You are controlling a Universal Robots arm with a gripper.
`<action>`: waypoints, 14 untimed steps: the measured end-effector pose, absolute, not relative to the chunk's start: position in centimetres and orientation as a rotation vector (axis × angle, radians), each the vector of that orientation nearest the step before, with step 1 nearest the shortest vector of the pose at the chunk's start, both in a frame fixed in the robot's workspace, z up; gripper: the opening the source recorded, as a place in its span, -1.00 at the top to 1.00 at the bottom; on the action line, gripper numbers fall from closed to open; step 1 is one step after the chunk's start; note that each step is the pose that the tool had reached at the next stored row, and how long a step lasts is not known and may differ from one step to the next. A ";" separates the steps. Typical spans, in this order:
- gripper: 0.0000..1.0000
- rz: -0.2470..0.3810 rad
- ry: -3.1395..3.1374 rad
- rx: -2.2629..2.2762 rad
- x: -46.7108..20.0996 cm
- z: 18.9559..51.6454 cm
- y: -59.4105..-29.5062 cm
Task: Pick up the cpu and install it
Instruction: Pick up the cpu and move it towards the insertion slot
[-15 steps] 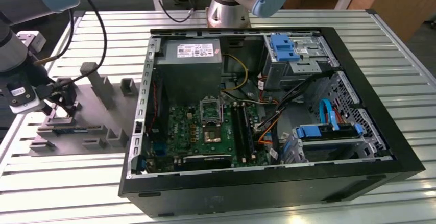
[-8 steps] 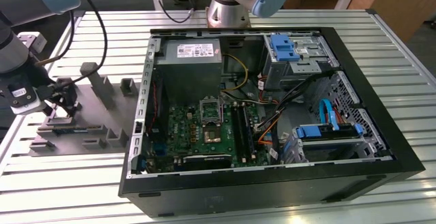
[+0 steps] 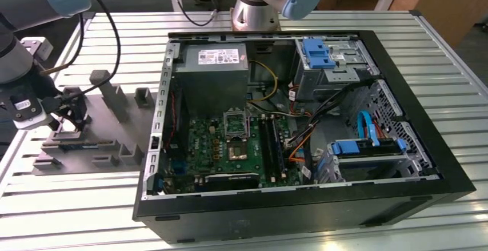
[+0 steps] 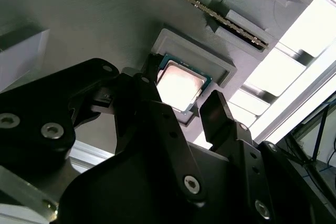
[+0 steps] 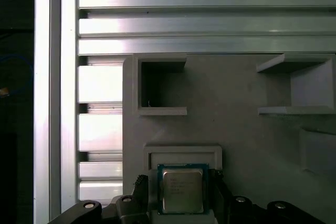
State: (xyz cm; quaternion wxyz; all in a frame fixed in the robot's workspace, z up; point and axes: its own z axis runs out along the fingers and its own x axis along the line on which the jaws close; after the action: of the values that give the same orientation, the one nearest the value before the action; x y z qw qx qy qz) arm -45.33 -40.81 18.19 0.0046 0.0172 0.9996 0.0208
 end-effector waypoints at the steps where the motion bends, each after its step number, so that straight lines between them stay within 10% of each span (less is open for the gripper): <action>1: -0.18 0.065 3.131 0.054 -45.3 18.2 -40.8; 14: -0.01 0.065 3.131 0.054 -45.3 18.1 -40.8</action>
State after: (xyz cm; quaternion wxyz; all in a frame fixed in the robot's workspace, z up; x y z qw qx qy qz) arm -45.33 -40.80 18.14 0.0046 0.0172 0.9996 0.0208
